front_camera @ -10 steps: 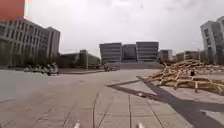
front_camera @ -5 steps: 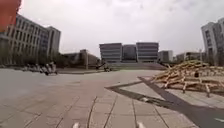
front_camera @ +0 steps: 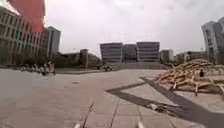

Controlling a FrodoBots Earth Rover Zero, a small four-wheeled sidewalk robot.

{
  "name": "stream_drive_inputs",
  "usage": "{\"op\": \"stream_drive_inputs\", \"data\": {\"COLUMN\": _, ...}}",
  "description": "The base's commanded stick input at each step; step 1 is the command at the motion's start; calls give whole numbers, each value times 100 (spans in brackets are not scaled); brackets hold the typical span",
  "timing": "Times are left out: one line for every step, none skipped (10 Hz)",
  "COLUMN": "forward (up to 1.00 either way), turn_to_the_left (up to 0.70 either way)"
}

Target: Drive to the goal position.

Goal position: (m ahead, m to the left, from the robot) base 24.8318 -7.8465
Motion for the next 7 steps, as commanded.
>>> {"op": "stream_drive_inputs", "data": {"forward": 85, "turn_to_the_left": 0}}
{"op": "stream_drive_inputs", "data": {"forward": 85, "turn_to_the_left": 0}}
{"op": "stream_drive_inputs", "data": {"forward": 85, "turn_to_the_left": 0}}
{"op": "stream_drive_inputs", "data": {"forward": 85, "turn_to_the_left": 0}}
{"op": "stream_drive_inputs", "data": {"forward": 85, "turn_to_the_left": 0}}
{"op": "stream_drive_inputs", "data": {"forward": 85, "turn_to_the_left": 0}}
{"op": "stream_drive_inputs", "data": {"forward": 85, "turn_to_the_left": 0}}
